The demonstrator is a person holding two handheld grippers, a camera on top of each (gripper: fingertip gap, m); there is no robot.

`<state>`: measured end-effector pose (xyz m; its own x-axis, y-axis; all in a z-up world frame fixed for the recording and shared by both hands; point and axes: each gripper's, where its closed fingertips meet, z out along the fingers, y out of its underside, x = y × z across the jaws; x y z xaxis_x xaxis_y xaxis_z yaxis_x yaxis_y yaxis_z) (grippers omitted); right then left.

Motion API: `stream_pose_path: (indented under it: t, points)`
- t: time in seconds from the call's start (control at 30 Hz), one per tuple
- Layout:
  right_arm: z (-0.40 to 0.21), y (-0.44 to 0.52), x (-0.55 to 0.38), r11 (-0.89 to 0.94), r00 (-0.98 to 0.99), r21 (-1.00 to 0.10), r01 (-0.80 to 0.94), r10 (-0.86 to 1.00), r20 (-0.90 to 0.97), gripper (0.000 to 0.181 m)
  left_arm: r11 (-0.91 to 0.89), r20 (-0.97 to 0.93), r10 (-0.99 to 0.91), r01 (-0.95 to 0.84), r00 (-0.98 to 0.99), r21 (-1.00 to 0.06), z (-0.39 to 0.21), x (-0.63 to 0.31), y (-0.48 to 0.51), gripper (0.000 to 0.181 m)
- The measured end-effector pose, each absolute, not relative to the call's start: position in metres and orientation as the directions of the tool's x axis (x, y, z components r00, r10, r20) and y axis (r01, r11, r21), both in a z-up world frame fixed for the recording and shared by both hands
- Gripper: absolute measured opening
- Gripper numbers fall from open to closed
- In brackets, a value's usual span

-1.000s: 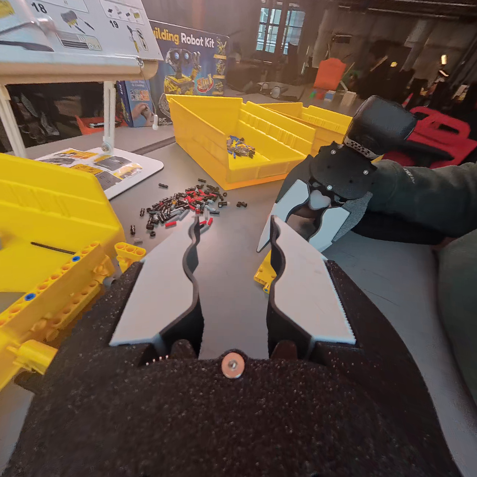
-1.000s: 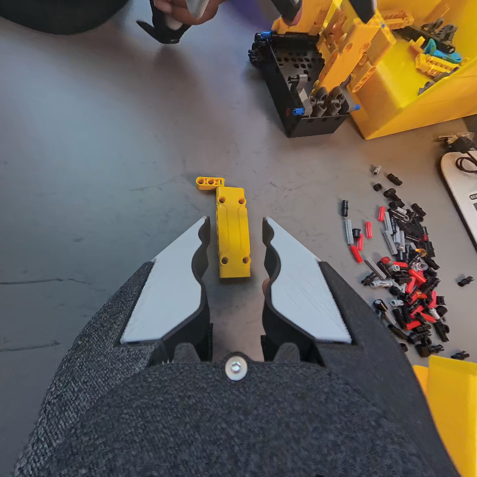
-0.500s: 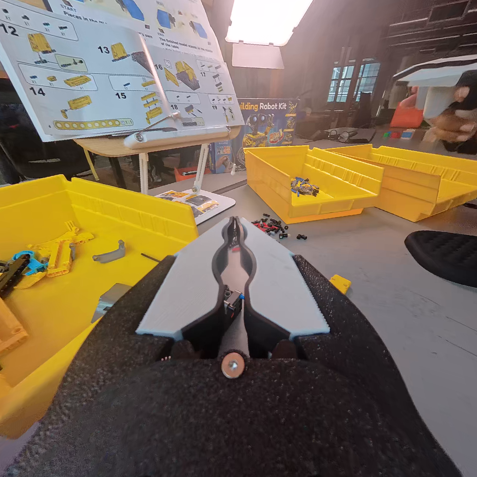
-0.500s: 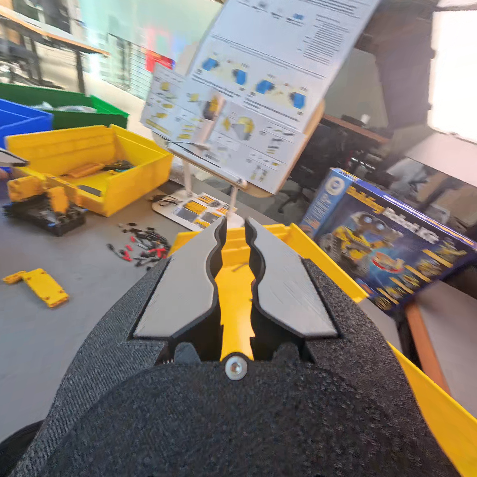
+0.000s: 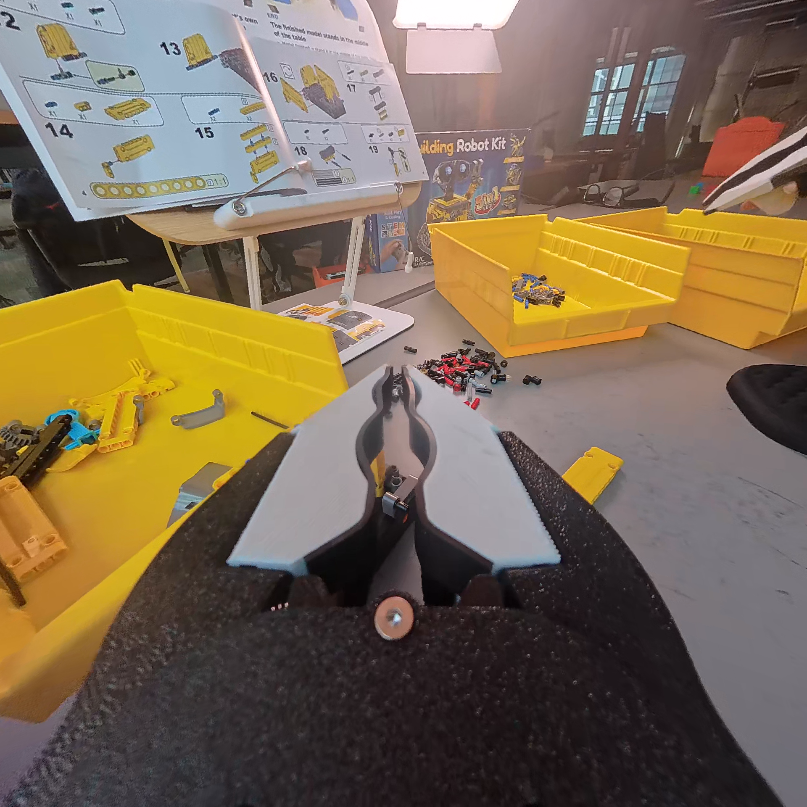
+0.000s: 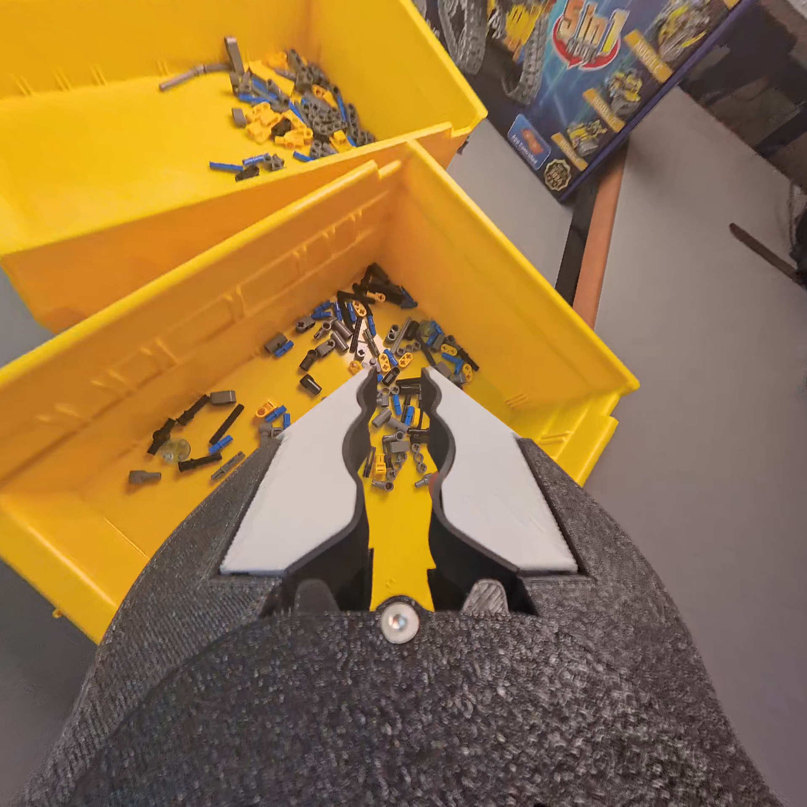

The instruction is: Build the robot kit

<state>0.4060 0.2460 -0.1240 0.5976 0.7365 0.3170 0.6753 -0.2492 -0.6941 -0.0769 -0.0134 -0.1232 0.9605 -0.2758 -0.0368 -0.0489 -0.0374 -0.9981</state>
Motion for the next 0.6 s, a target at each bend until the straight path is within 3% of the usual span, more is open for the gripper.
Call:
stream_pose_path:
  t: [0.17, 0.6]
  points:
    - [-0.142, 0.246, 0.399, -0.243, 0.541, -0.632, 0.736, 0.772, 0.333, 0.028, -0.053, -0.046, -0.267, -0.063, 0.963, -0.997, -0.129, -0.078, -0.011, 0.003]
    - [-0.162, 0.255, 0.397, -0.251, 0.527, -0.605, 0.755, 0.781, 0.335, 0.028, -0.096, -0.04, -0.249, -0.066, 0.968, -0.993, -0.137, -0.079, -0.007, 0.008]
